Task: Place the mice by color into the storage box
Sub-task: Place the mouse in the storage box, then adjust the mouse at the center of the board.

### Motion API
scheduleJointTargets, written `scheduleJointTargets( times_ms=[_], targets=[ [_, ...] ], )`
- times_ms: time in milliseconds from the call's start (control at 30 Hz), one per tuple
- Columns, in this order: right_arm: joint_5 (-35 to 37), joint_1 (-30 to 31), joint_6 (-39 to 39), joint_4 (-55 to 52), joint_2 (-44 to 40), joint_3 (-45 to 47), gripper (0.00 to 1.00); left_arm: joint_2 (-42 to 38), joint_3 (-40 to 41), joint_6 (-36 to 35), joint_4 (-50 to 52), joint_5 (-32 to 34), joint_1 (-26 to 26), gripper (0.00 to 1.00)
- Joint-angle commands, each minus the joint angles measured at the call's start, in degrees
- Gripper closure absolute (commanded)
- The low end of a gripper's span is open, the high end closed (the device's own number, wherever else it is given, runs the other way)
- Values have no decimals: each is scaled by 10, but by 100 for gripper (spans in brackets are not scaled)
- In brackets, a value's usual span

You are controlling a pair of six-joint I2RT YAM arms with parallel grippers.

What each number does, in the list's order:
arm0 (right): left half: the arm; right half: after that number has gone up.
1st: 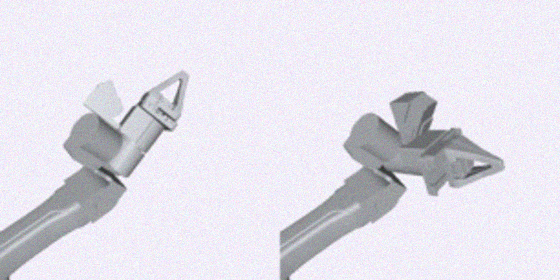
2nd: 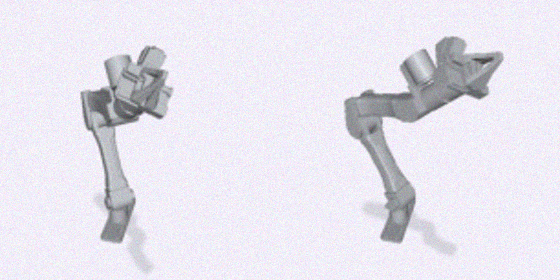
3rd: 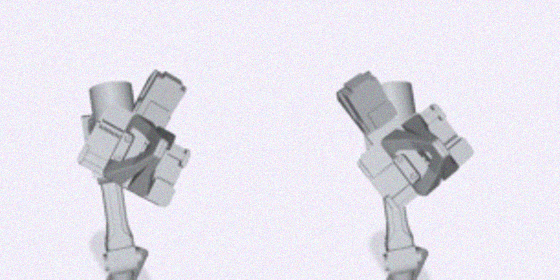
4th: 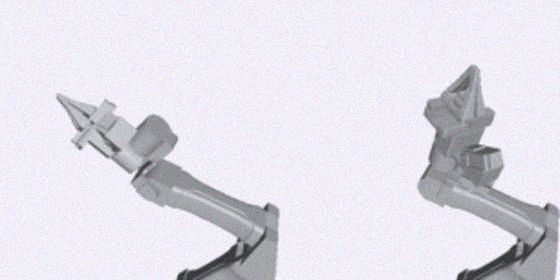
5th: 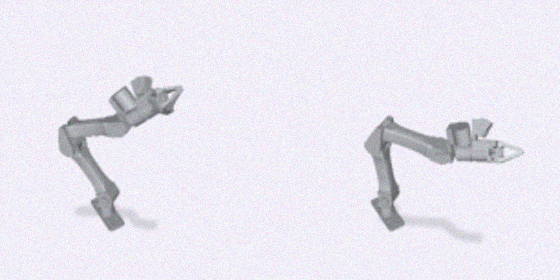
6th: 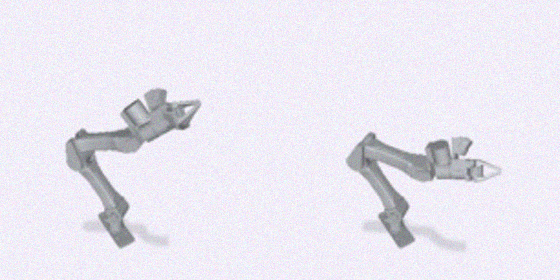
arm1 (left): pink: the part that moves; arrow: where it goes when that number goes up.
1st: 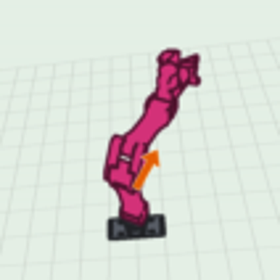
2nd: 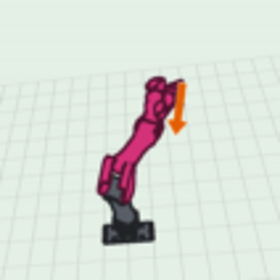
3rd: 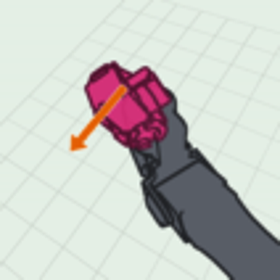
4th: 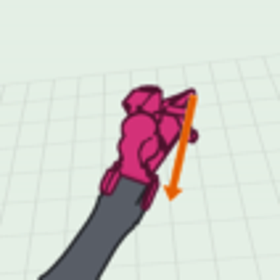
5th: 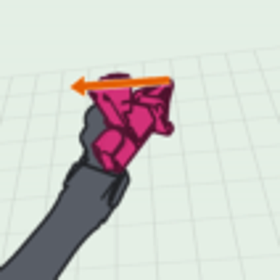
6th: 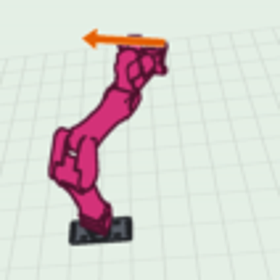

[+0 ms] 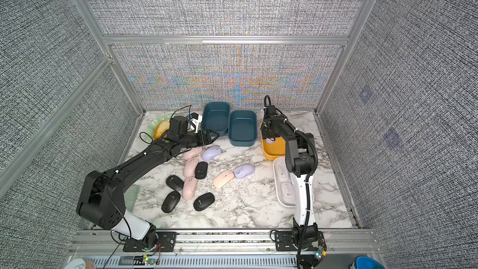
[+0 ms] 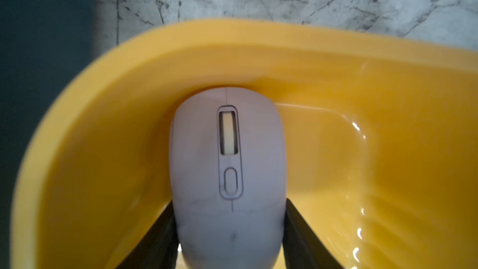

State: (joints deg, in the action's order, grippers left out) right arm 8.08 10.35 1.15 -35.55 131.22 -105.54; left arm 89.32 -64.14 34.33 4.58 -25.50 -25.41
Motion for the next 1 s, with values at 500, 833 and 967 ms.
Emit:
scheduleJointTargets(
  times_ms=[500, 833, 967],
  targets=[
    [31, 23, 41, -3, -141, 60, 28, -8, -5, -15, -3, 8, -1, 11],
    [125, 202, 118, 39, -313, 231, 31, -65, 8, -32, 2, 100, 0, 7],
    [159, 295, 131, 52, -352, 282, 31, -94, 22, -25, -12, 135, 6, 5]
  ],
)
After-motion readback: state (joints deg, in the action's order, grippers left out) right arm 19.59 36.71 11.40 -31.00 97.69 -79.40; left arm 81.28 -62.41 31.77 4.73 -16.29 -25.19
